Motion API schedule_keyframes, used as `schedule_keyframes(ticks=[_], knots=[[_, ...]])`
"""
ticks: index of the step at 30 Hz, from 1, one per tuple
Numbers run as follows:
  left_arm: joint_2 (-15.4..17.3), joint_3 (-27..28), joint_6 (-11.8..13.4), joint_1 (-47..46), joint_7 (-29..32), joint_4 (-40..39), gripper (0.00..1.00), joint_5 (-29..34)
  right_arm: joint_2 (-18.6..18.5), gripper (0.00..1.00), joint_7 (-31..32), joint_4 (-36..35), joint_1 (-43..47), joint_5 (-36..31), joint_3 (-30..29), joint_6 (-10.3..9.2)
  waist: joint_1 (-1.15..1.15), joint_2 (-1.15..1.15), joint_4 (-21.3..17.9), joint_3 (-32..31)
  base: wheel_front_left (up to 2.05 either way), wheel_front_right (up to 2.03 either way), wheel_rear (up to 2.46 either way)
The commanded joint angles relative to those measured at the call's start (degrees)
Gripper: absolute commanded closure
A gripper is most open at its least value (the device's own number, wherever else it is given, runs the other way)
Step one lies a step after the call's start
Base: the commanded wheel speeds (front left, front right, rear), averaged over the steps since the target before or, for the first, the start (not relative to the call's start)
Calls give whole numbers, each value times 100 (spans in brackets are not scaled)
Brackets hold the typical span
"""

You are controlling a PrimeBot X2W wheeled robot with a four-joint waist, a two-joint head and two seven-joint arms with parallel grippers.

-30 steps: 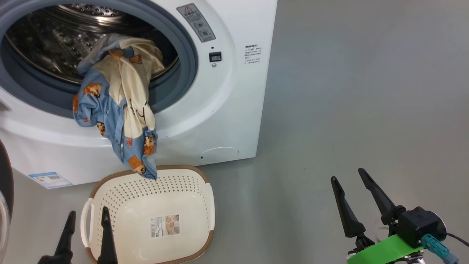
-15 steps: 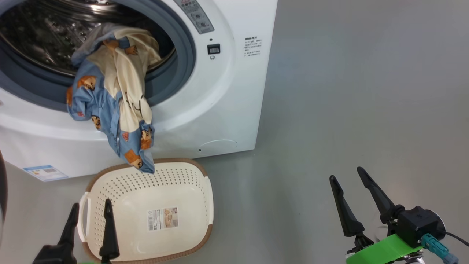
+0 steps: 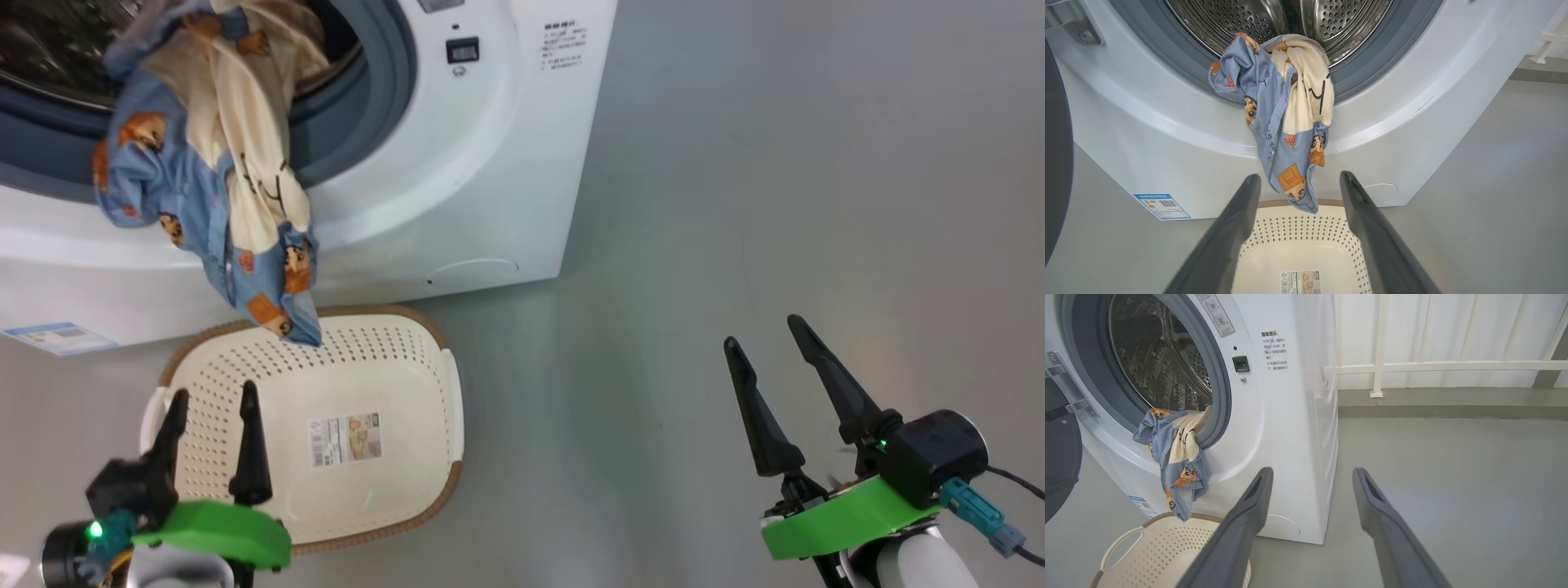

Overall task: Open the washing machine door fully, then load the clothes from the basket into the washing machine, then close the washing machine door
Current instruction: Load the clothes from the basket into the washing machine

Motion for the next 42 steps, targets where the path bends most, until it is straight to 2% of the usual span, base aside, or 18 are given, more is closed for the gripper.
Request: schedule_keyframes(ticks=[1,9,17,24,33,34,35,36,37,38,42], knots=[[80,182,-74,-356,-37,73,0,-53,-43,0,-65,-153,-124,20,140,9,0,0,-94,255,0,0,0],[32,149,-375,-1388,-48,1081,0,-125,-29,0,-104,-158,-387,45,203,9,0,0,-242,721,0,0,0],[236,267,-592,-2543,-64,2052,0,-153,47,0,-124,-157,-764,121,270,9,0,0,-534,1213,0,0,0],[392,304,-656,-3257,15,2522,0,-150,138,0,-126,-205,-924,174,302,9,0,0,-702,1481,0,0,0],[653,393,-556,-3810,298,2940,0,-179,198,0,-126,-199,-1064,211,316,9,0,0,-816,1615,0,0,0],[664,392,-544,-3845,356,2976,6,-187,203,0,-126,-195,-1075,214,318,9,0,0,-824,1619,0,0,0],[676,384,-529,-3876,400,2998,54,-185,208,0,-126,-192,-1082,216,318,9,0,0,-828,1622,0,0,0],[686,377,-526,-3902,426,3007,67,-185,214,0,-127,-190,-1087,219,320,9,0,0,-833,1625,0,0,0],[702,361,-524,-3921,471,3025,89,-179,220,0,-127,-189,-1090,219,324,9,0,0,-839,1625,0,0,0],[714,355,-522,-3936,513,3035,100,-184,225,0,-127,-189,-1089,221,323,9,0,0,-840,1626,0,0,0],[755,331,-542,-3923,673,2975,100,-225,238,0,-127,-191,-1076,229,291,9,0,0,-821,1608,0,0,0]])
